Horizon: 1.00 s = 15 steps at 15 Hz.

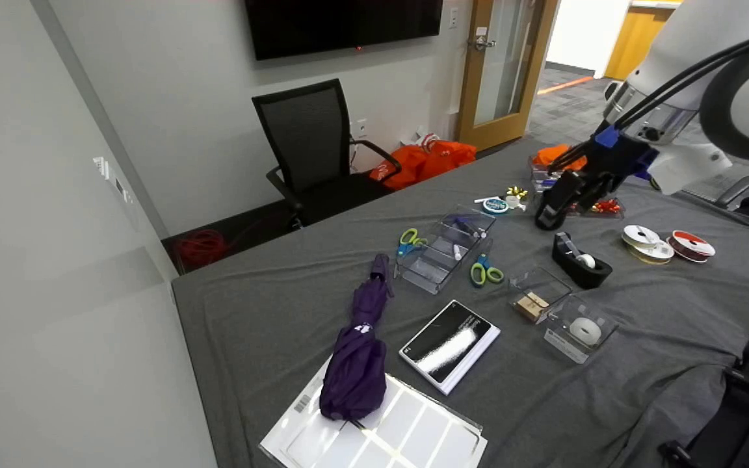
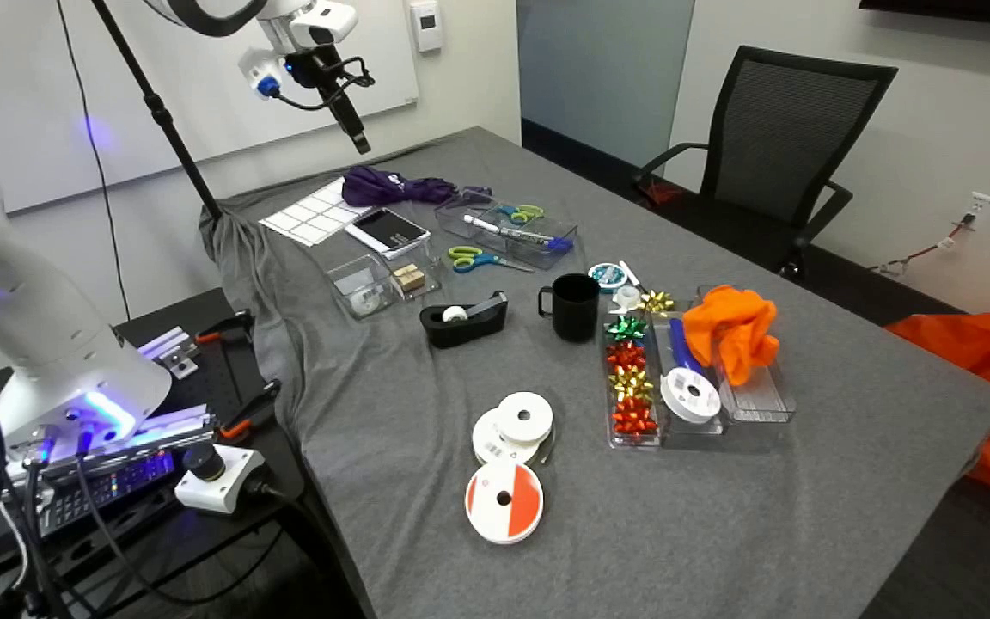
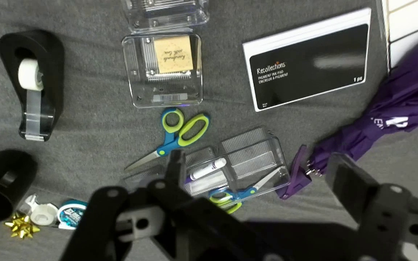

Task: Move the purple umbrella to the right

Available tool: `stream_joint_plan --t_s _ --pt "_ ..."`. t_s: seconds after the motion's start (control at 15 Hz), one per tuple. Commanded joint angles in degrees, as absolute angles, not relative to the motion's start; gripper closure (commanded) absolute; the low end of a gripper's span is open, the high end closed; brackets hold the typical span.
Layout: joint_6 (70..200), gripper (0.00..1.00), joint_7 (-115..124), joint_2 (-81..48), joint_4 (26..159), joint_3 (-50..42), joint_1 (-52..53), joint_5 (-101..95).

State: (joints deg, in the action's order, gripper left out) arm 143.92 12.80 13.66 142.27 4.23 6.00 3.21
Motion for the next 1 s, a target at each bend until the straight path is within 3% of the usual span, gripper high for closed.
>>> stream_joint_plan --t_s 0.0,0.33,0.4,0.93 --pt "148.6 0.0 22.5 5.4 137.3 5.8 4.5 5.6" --pt "154.8 0.0 41.9 -9.5 125.6 5.9 5.8 1.1" --pt "153.8 0.0 35.7 -2.4 132.2 5.1 6.1 3.2" --pt "154.2 0.0 40.1 -5.1 129.2 4.9 6.9 1.5"
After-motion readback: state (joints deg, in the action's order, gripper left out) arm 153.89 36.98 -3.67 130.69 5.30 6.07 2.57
